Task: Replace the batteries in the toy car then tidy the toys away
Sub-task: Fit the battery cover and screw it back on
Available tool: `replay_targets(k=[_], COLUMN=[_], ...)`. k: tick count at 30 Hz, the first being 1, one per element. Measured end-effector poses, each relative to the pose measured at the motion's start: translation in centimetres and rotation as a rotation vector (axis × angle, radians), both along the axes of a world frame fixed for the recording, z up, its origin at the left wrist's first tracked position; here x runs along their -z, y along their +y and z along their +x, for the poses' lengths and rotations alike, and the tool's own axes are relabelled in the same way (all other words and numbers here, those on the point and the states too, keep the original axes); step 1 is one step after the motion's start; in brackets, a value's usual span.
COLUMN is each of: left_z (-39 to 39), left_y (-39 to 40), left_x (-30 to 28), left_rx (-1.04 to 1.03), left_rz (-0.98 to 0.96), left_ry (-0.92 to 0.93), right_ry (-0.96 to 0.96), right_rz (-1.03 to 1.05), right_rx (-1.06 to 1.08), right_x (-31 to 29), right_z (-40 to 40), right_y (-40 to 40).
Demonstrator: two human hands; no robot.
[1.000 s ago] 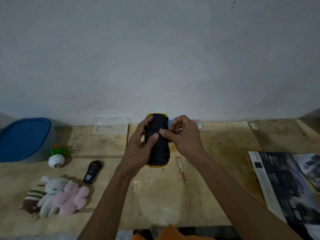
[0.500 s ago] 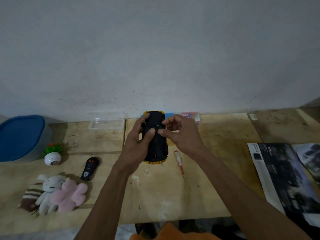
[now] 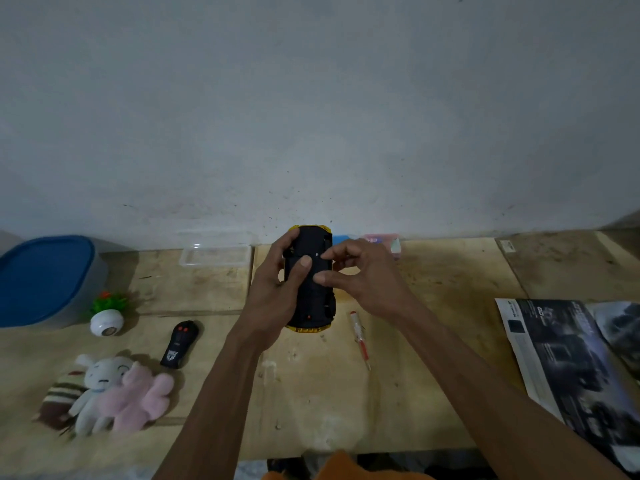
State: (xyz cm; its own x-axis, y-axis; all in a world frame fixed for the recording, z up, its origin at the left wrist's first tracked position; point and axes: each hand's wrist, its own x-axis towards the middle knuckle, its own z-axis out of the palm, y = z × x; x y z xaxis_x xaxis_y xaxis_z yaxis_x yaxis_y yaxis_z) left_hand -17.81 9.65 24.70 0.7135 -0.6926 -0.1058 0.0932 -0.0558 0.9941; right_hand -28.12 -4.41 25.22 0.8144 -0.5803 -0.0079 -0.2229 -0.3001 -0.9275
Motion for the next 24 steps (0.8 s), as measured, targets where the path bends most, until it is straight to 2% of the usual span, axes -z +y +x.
replay_targets(k=[8,13,16,24], left_z=[0.2,0.5,0.5,0.4], left_y=[0.4,0.6,0.7,0.3], left_x=[0.0,0.2,0.4,1.5], left_rx=[0.025,0.029,0.035,-0.006], left_rz=[-0.006,-0.018,-0.028,-0.002], left_ry=[-0.074,-0.056,-0.026,-0.062], right_ry=[-0.084,-0.06,-0.063,-0.035], right_rz=[0.252,0.256,0.334,0.377], right_rx=[0.178,0.171,0.148,0.092], right_x=[0.6,0.5,0.3,-0.4], right_z=[0.4,0.9,0.8,0.3], right_y=[1.0,1.0,0.5,0.4])
